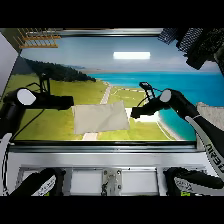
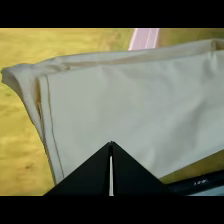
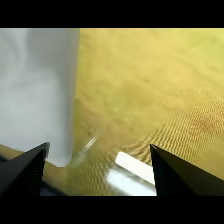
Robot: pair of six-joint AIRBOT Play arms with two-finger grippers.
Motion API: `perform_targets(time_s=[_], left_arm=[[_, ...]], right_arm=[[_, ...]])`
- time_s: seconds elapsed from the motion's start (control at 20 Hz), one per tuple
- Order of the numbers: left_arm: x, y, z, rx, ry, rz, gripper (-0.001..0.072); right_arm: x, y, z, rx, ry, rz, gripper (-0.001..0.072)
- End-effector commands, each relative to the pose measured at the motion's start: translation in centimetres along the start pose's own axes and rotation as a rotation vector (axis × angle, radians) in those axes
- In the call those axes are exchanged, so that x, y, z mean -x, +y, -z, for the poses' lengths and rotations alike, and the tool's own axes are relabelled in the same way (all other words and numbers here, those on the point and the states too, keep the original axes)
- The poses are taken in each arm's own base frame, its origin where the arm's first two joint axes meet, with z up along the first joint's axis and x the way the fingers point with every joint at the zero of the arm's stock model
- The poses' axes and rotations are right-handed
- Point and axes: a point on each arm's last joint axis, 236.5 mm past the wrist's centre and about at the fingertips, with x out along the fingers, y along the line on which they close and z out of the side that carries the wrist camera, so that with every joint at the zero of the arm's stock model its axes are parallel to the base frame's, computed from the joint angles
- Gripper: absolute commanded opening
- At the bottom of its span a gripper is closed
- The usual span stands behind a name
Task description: Fold the clothes and pants, and hang the long-sleeved shirts on hangers.
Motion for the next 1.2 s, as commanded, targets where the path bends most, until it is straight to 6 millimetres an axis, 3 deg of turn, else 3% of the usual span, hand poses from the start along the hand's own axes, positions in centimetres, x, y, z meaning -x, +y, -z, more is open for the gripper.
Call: perform_targets(time_s=[0.0, 0.25, 0.4, 0.5, 0.6, 0.65, 0.75, 0.8, 0.9, 1.05, 1.15], left_arm=[[-1.4, -1.7, 2.1, -0.041, 0.035, 0.02, 0.0006], [-1.5, -2.7, 2.3, -0.061, 0.04, 0.035, 0.0006], [-1.5, -2.7, 2.3, -0.047, 0.039, 0.034, 0.0006], [-1.5, -2.7, 2.2, -0.035, 0.035, 0.034, 0.0006], [-1.5, -2.7, 2.2, -0.035, 0.034, 0.034, 0.0006], [-1.5, -2.7, 2.2, -0.035, 0.035, 0.034, 0.0006], [-1.5, -2.7, 2.2, -0.035, 0.035, 0.034, 0.0006], [-1.5, -2.7, 2.2, -0.031, 0.035, 0.034, 0.0006], [-1.5, -2.7, 2.1, -0.02, 0.033, 0.034, 0.0006], [-1.5, -2.7, 2.2, -0.02, 0.033, 0.034, 0.0006], [-1.5, -2.7, 2.2, -0.02, 0.033, 0.034, 0.0006]], right_arm=[[-2.6, 0.2, 0.6, -0.104, -0.05, -0.161, 0.0715], [-5.6, 4.5, -2.4, -0.192, -0.145, -0.411, 0.0715], [-7.3, 6.2, -2.7, -0.192, -0.123, -0.447, 0.0713], [-8.1, 7.5, -2.8, -0.161, -0.105, -0.457, 0.0476], [-8.2, 8.4, -3.1, -0.128, -0.105, -0.462, 0.011], [-7.9, 8.5, -3.5, -0.107, -0.115, -0.464, 0.0009], [-6.5, 7.8, -4.3, -0.108, -0.13, -0.442, 0.0009], [-5.3, 6.2, -4.8, -0.114, -0.127, -0.383, 0.0009], [-1.5, 0.4, -5.4, -0.147, -0.134, -0.184, 0.0009], [8.5, -10.5, -5.3, -0.275, -0.221, 0.115, 0.0009], [15.7, -17.1, -3.9, -0.389, -0.329, 0.263, 0.0009]])
